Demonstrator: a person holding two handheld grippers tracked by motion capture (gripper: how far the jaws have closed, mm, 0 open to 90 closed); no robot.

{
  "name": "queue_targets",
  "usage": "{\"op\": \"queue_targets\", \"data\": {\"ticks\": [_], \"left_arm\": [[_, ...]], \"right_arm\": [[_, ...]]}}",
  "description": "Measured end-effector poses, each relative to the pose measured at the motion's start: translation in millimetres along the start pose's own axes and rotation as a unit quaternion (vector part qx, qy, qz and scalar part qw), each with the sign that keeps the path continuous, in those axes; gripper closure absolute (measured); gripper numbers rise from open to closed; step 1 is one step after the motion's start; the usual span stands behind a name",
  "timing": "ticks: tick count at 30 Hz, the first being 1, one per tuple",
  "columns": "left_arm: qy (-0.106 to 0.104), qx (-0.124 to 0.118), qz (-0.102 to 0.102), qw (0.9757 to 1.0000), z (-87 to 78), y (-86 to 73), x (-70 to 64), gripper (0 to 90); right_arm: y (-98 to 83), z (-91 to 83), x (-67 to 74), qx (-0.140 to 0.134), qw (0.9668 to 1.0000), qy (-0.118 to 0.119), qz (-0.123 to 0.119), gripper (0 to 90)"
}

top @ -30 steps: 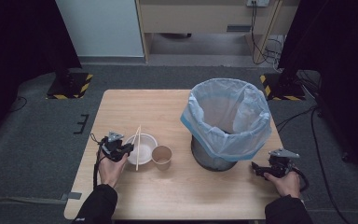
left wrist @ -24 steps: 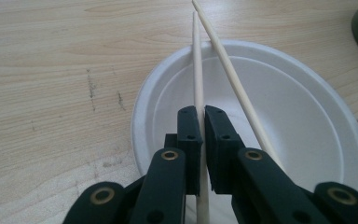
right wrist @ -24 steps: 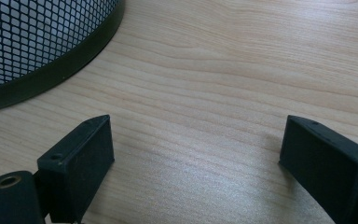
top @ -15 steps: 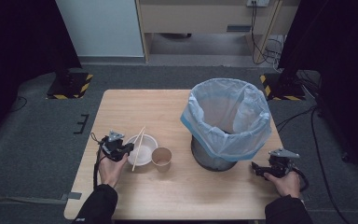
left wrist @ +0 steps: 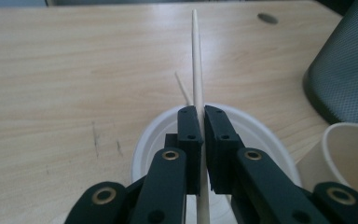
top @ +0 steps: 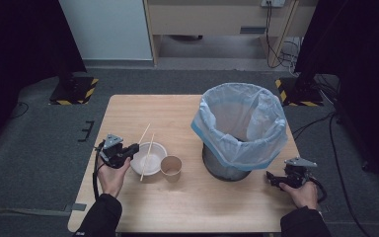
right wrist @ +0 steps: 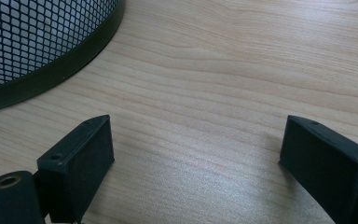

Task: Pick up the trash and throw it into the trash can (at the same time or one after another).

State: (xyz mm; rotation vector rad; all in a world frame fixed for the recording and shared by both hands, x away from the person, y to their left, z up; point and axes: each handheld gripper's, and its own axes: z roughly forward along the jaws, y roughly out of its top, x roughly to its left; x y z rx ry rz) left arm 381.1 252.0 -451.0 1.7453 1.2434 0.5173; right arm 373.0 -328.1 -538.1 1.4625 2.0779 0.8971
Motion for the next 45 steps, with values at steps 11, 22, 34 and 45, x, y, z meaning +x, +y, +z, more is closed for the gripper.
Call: {"op": "queue_targets", "data": {"ticks": [11, 22, 34, 45], "left_arm": [[-0.014, -0.06, 0.019, 0.9979, -21.7, 19.8, -12.3, 85.3], [-0.034, -0.106, 0.034, 0.9931, -40.3, 38.0, -30.1, 85.3], [-0.067, -0.177, 0.059, 0.9802, -69.6, 71.5, -58.2, 85.3], [-0.088, -0.218, 0.077, 0.9688, -76.7, 108.7, -82.6, 85.3]], "right_arm": [[0.3, 0.3, 0.2, 0.002, 1.0, 0.002, -0.002, 8.8], [0.6, 1.1, 0.6, 0.003, 1.0, 0.005, -0.006, 7.1], [1.1, 1.9, 1.8, 0.005, 0.9999, 0.007, -0.005, 5.2], [1.3, 2.2, 1.7, 0.006, 0.9999, 0.008, -0.009, 4.6]]}}
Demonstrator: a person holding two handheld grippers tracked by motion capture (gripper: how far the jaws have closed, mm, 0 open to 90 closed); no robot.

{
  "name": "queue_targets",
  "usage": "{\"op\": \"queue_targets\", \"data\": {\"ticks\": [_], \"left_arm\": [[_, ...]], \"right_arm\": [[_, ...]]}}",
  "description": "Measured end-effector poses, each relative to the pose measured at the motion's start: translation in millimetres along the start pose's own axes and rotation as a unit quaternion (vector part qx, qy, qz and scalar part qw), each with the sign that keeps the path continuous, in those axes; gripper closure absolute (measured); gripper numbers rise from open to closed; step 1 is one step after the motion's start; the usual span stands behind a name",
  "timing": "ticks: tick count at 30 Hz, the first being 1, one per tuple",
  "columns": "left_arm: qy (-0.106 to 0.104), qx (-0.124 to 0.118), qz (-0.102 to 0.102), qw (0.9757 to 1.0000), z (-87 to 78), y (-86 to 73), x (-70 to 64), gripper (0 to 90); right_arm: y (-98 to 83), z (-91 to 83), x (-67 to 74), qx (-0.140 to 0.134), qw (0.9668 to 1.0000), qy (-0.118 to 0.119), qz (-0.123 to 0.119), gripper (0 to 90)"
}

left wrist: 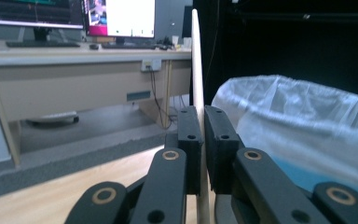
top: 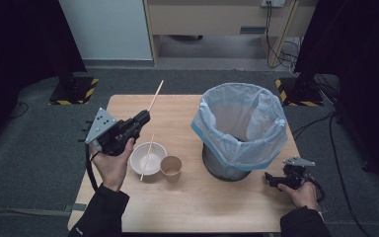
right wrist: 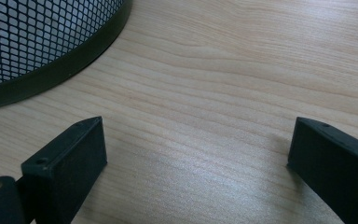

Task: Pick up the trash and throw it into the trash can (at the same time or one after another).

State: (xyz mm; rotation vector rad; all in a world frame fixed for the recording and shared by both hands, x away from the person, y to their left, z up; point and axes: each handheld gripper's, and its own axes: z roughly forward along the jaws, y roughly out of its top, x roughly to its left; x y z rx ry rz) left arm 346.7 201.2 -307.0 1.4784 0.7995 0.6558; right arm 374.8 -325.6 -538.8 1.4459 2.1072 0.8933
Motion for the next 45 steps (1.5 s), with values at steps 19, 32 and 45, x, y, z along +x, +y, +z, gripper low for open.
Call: {"op": "queue_targets", "data": {"ticks": [19, 32, 45], "left_arm": [[-0.043, -0.043, 0.028, 0.9978, 40.5, 48.9, -37.6, 85.4], [-0.078, -0.053, 0.032, 0.995, 77.0, 61.9, -69.4, 85.3], [-0.104, -0.056, 0.04, 0.9922, 110.4, 70.2, -95.5, 85.4]], "right_arm": [[0.0, 0.2, 0.1, 0.0, 1.0, 0.001, -0.001, 4.0], [0.1, 0.3, 0.3, 0.0, 1.0, 0.001, 0.001, 4.0], [0.1, 0.5, 0.0, -0.002, 1.0, 0.0, -0.001, 4.0]]}}
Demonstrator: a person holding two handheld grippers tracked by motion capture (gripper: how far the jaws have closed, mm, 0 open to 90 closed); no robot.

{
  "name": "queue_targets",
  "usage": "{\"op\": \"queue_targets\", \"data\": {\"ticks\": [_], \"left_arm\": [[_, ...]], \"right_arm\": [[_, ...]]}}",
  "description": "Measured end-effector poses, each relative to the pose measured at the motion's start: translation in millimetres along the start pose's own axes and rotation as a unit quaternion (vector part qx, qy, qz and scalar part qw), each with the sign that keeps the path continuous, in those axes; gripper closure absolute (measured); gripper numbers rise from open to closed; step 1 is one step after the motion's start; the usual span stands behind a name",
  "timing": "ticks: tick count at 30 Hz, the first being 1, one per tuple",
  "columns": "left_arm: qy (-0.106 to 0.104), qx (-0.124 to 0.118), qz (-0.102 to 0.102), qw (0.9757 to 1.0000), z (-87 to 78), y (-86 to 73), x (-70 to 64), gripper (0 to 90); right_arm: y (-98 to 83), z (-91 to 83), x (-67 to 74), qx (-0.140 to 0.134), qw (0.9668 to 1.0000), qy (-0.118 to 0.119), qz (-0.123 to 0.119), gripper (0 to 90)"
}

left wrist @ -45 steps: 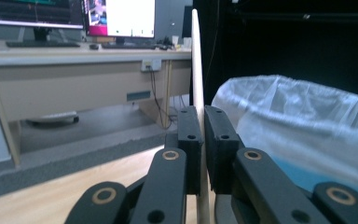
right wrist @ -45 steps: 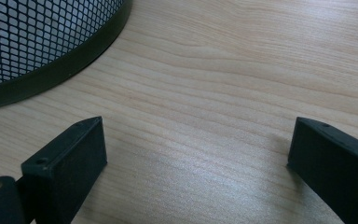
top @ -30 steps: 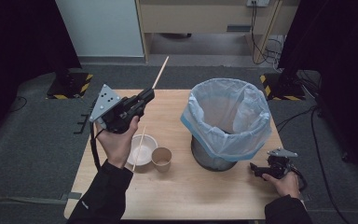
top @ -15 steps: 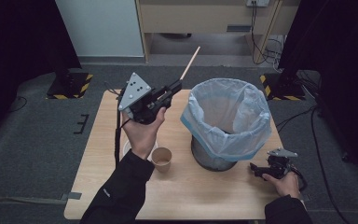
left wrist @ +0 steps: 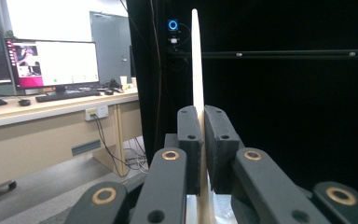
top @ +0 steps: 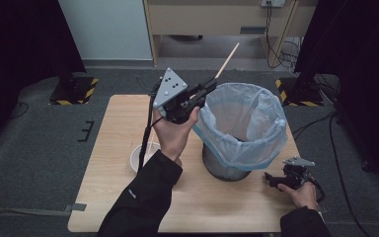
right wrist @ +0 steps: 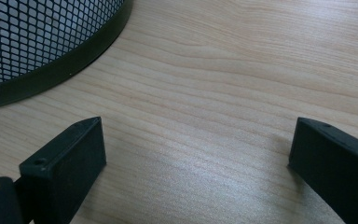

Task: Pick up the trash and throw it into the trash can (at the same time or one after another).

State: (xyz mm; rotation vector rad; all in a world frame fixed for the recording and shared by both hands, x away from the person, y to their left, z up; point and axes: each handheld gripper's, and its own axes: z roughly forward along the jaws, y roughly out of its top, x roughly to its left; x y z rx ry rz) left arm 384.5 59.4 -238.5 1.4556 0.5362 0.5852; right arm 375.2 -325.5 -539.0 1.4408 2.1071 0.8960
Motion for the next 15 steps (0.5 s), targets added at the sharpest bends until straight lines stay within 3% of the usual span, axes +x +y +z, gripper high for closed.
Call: {"op": "queue_targets", "data": {"ticks": [10, 15], "left_arm": [[-0.02, 0.015, -0.008, 0.9997, 33.5, -10.7, -11.3, 85.4], [-0.022, 0.034, -0.005, 0.9992, 51.4, -17.1, -15.2, 85.4]], "right_arm": [[0.1, 0.1, 0.1, 0.0, 1.0, 0.0, 0.0, 3.8], [0.0, 0.1, 0.0, 0.0, 1.0, 0.0, 0.0, 3.8]]}}
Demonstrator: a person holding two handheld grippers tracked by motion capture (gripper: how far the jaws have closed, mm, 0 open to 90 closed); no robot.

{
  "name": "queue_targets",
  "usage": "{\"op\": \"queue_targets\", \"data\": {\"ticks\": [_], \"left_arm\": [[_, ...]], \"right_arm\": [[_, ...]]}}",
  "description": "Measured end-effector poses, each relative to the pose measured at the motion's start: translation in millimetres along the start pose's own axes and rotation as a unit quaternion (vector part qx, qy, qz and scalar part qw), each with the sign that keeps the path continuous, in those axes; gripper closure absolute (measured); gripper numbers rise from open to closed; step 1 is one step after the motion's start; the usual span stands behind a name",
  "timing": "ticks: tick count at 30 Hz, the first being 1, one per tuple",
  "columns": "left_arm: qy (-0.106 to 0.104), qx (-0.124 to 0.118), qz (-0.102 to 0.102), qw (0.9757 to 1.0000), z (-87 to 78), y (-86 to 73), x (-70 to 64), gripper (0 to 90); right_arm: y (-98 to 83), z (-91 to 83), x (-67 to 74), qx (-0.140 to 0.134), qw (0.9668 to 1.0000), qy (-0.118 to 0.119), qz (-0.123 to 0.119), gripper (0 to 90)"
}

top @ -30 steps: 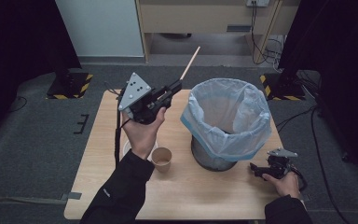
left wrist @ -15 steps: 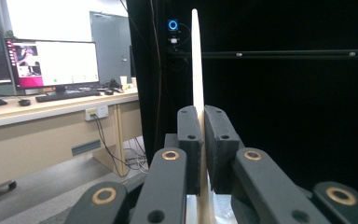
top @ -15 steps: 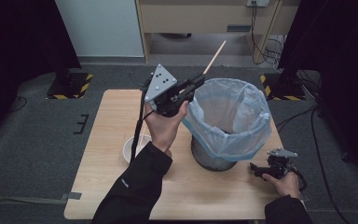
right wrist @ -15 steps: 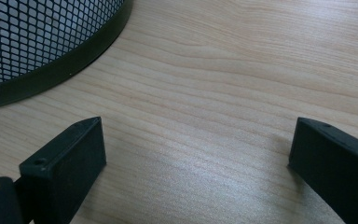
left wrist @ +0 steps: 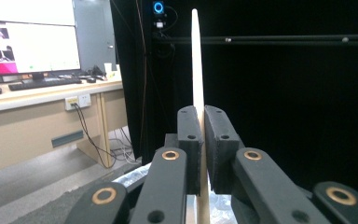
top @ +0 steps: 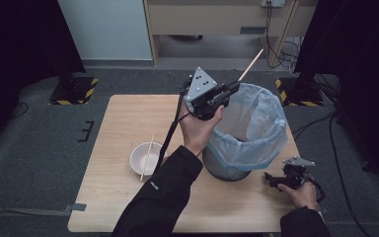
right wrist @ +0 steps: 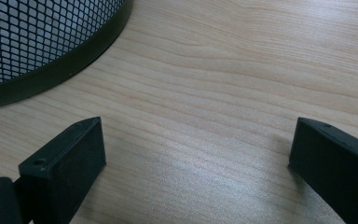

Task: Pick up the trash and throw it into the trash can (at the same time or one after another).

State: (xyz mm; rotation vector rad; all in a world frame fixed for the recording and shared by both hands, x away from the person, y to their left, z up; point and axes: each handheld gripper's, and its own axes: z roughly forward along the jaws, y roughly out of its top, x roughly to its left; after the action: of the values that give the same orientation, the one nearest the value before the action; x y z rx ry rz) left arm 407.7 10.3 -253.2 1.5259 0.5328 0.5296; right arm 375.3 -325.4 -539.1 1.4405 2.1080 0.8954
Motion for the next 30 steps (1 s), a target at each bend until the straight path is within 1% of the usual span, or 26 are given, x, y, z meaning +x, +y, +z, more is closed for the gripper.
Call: {"op": "queue_targets", "data": {"ticks": [3, 5, 9, 11, 12, 15, 17, 20, 24, 26, 27, 28, 30], "left_arm": [[-0.001, 0.01, 0.002, 1.0, 8.6, -2.2, -0.9, 85.4], [-0.002, 0.016, 0.006, 0.9998, 14.0, -2.9, -1.0, 85.4], [-0.009, 0.028, -0.002, 0.9996, 22.7, -4.4, 0.8, 84.9], [-0.012, 0.031, -0.004, 0.9994, 24.7, -5.2, 2.2, 80.8], [-0.012, 0.032, -0.01, 0.9994, 26.7, -6.8, 4.8, 77.9], [-0.01, 0.033, -0.004, 0.9994, 23.2, -7.1, 8.4, 70.9], [-0.01, 0.029, -0.001, 0.9995, 17.1, -5.9, 10.0, 66.6], [-0.008, 0.022, 0.0, 0.9997, 3.5, -3.5, 13.4, 61.0], [-0.003, 0.019, 0.0, 0.9998, -20.4, -2.6, 20.3, 52.6], [0.005, 0.019, 0.002, 0.9998, -34.9, -3.7, 24.4, 49.6], [0.005, 0.019, 0.002, 0.9998, -34.9, -3.7, 24.4, 48.0], [0.013, 0.028, 0.002, 0.9995, -49.7, -6.1, 29.1, 46.2], [0.021, 0.037, 0.001, 0.9991, -64.8, -9.5, 33.8, 43.8]], "right_arm": [[0.0, 0.0, 0.0, 0.0, 1.0, 0.0, 0.0, 3.8], [0.0, 0.0, 0.0, 0.0, 1.0, 0.0, 0.0, 3.8], [0.0, 0.0, 0.0, 0.0, 1.0, 0.0, 0.0, 3.8], [0.0, 0.0, 0.0, 0.0, 1.0, 0.0, 0.0, 3.8], [0.0, 0.0, 0.0, 0.0, 1.0, 0.0, 0.0, 3.8], [0.0, 0.0, 0.0, 0.0, 1.0, 0.0, 0.0, 3.7], [0.0, 0.1, 0.0, 0.0, 1.0, 0.0, 0.0, 3.6], [0.0, 0.1, 0.1, 0.0, 1.0, 0.0, -0.001, 3.6], [0.1, 0.1, 0.1, 0.0, 1.0, 0.001, -0.002, 3.6], [0.1, 0.0, 0.1, 0.001, 1.0, 0.002, -0.002, 3.6], [0.1, -0.2, 0.3, 0.002, 1.0, 0.002, -0.001, 3.6], [0.1, -0.1, 0.4, 0.002, 1.0, 0.002, 0.0, 3.6], [0.1, -0.2, 0.4, 0.002, 1.0, 0.002, 0.0, 3.6]]}}
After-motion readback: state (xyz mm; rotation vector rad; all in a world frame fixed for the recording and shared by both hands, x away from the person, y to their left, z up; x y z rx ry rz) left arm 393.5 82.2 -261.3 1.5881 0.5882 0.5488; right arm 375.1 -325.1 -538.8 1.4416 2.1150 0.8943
